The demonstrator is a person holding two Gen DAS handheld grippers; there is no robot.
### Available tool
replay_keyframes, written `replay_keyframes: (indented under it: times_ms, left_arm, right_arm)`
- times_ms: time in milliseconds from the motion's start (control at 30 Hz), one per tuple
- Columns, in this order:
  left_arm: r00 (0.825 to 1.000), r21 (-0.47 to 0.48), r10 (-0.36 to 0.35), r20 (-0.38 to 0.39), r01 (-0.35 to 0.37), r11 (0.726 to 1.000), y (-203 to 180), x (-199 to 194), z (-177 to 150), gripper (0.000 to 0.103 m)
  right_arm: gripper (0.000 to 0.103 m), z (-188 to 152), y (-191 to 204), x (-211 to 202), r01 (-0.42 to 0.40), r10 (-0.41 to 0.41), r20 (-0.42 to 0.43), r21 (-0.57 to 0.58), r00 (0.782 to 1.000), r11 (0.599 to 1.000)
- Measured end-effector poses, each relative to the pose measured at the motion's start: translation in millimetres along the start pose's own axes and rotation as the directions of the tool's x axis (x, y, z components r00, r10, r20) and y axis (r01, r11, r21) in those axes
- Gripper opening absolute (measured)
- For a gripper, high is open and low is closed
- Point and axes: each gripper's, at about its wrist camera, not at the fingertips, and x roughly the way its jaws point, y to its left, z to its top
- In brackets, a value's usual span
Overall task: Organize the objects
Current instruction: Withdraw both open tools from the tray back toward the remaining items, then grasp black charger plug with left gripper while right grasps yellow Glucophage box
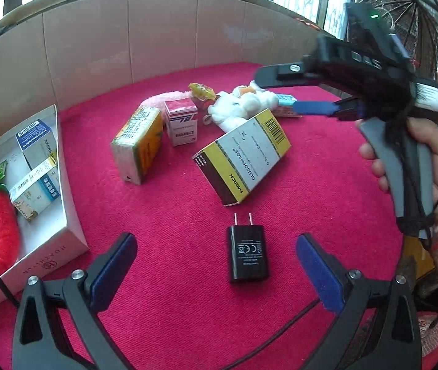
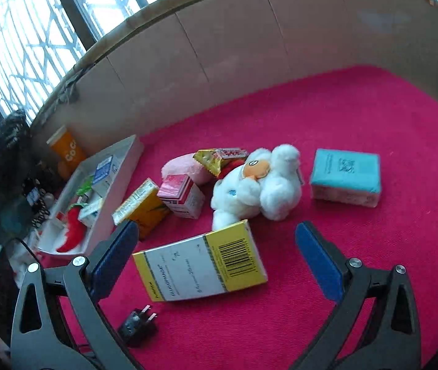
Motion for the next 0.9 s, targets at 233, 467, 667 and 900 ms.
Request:
replay_keyframes:
  times_ms: [233, 467, 667, 900]
  left_arm:
    - [1.000, 0.006, 0.010, 0.010, -0.010, 1.000, 4, -9, -5, 0.103]
    - [1.000, -0.029, 0.019, 0.016, -0.018, 0.999, 20, -12, -11, 0.103]
    - [1.000, -0.024, -0.004, 0.001, 0.004, 1.000, 20, -8, -10, 0.103]
    - [0.999, 0.031, -0.004, -0.045, 0.006, 1.000, 5, 5, -9, 0.079]
  right_arm:
    - [0.103, 2, -10, 46, -0.105, 0.116, -0.111, 0.101, 0.987, 0.989]
    - [0.103, -41, 20, 8, -0.297, 0.306, -0.205, 0.077, 0.930, 0.952]
    - [0.103, -49, 60, -19, 0.033, -0.082, -0.099, -0.419, 0.992, 0.907]
    - [0.102, -44, 82, 44, -0.098, -0.043, -0.255, -0.512, 0.966, 0.853]
